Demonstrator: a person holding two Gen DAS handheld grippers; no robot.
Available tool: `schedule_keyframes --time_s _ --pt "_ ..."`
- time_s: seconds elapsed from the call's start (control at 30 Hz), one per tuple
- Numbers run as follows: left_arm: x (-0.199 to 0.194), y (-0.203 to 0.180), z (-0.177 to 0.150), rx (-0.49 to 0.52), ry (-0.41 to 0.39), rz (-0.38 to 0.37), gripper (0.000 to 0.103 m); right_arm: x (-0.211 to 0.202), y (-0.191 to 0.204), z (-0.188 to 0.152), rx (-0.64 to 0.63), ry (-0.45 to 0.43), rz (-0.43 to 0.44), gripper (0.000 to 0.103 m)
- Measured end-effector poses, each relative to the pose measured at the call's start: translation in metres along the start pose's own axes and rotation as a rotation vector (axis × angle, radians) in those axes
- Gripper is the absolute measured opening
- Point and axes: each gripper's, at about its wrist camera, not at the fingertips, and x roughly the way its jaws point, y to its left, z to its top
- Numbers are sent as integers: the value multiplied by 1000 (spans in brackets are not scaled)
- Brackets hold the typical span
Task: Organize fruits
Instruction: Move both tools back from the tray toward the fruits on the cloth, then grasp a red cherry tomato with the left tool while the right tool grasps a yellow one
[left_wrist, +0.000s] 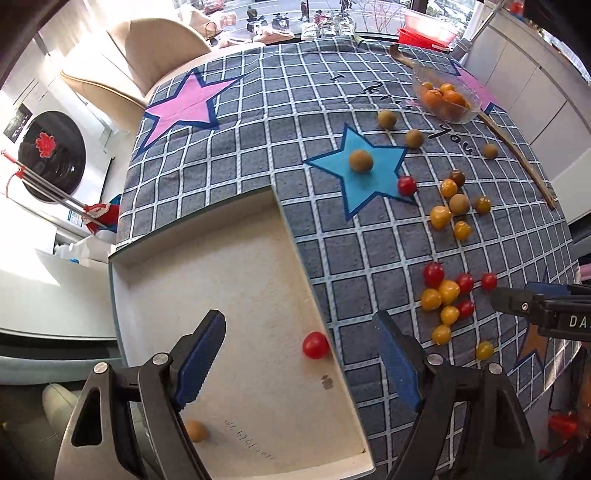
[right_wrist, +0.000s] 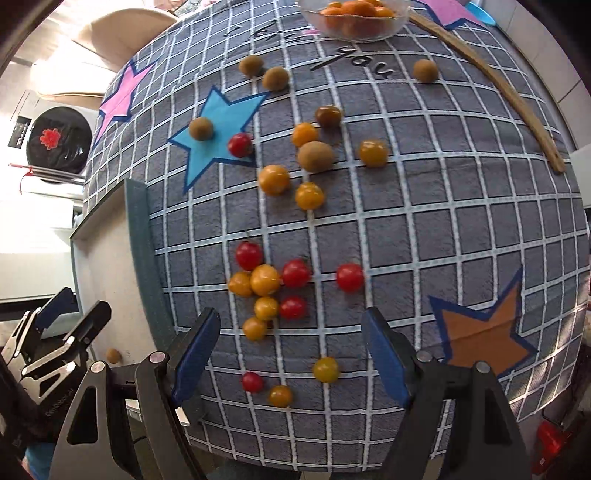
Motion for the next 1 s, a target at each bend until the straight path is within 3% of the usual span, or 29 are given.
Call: schedule_keyframes --time_s 0.17,0.33,0.53,0.8,0.9,1.0 --pt "17 -27 32 36 7 -14 82 -2 -37 9 53 -12 -49 81" --pt "49 -40 58 7 48 -49 82 -2 -54 26 38 -39 -85 81" --pt "80 -50 82 -37 81 -82 82 9 -53 50 -37 -57 -107 81" --pt "108 -66 97 -26 101 -44 82 27 -52 68 -103 -63 -124 69" --pt "114 -65 100 -42 112 -52 72 30 -47 75 -126 -83 -125 69" --pt "115 -64 103 -43 103 -45 72 32 -39 82 -147 -91 -121 69"
